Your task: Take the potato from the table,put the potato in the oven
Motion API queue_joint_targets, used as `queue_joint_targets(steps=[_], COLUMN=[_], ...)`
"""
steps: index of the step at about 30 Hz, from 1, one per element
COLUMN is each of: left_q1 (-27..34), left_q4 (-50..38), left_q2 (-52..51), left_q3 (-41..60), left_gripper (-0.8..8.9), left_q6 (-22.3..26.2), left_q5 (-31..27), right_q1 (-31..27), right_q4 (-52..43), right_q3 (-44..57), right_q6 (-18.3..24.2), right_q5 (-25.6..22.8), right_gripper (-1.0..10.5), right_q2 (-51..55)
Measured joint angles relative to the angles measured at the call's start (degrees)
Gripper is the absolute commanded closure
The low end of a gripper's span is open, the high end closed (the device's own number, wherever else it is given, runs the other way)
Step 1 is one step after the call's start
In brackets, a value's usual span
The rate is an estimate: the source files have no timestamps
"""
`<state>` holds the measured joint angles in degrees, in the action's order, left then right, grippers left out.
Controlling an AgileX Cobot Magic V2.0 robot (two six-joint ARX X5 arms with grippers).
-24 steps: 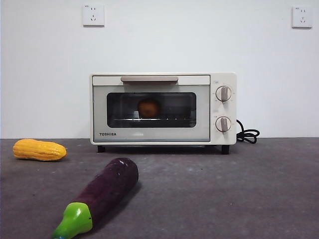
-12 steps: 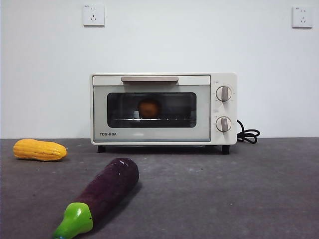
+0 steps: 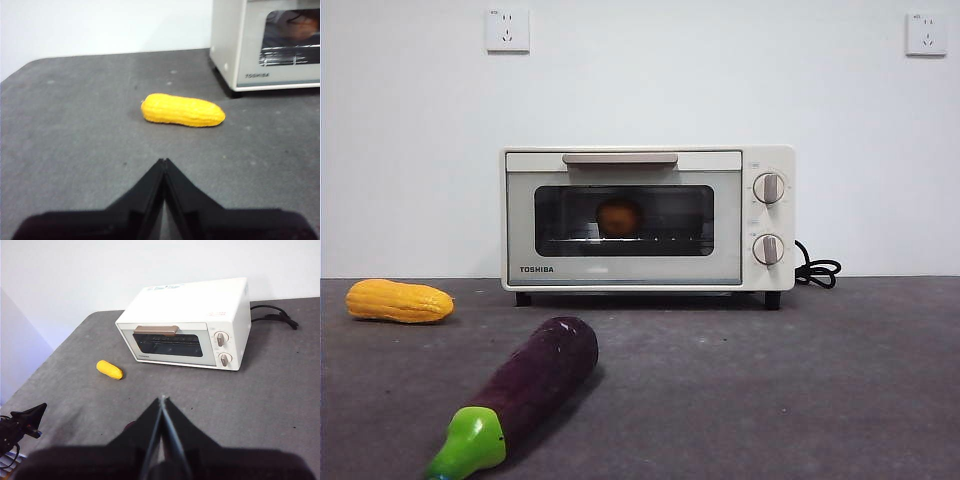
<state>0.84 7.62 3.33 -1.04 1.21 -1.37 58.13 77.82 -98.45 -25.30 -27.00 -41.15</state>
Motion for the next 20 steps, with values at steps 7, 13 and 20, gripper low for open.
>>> queue_joint_targets(steps=[7, 13, 20], left_q1=[1.0, 1.0, 1.0], left_q4=[2.6, 2.3, 2.2], left_q2=[-2.8, -3.0, -2.4], left_q3=[0.0, 0.0, 0.0], left_gripper=[8.18, 8.18, 8.18], left_q6=[-1.0, -1.3, -1.5], left_q5=[0.0, 0.1, 0.1], right_q1=[0.0, 0.0, 0.0], right_q4=[0.0, 0.0, 0.0], right_q3=[0.0, 0.0, 0.0], right_q6=[0.0, 0.0, 0.0], right_q5=[0.0, 0.0, 0.0], right_gripper=[9.5, 9.5, 9.5], right_q2=[0.0, 0.0, 0.0])
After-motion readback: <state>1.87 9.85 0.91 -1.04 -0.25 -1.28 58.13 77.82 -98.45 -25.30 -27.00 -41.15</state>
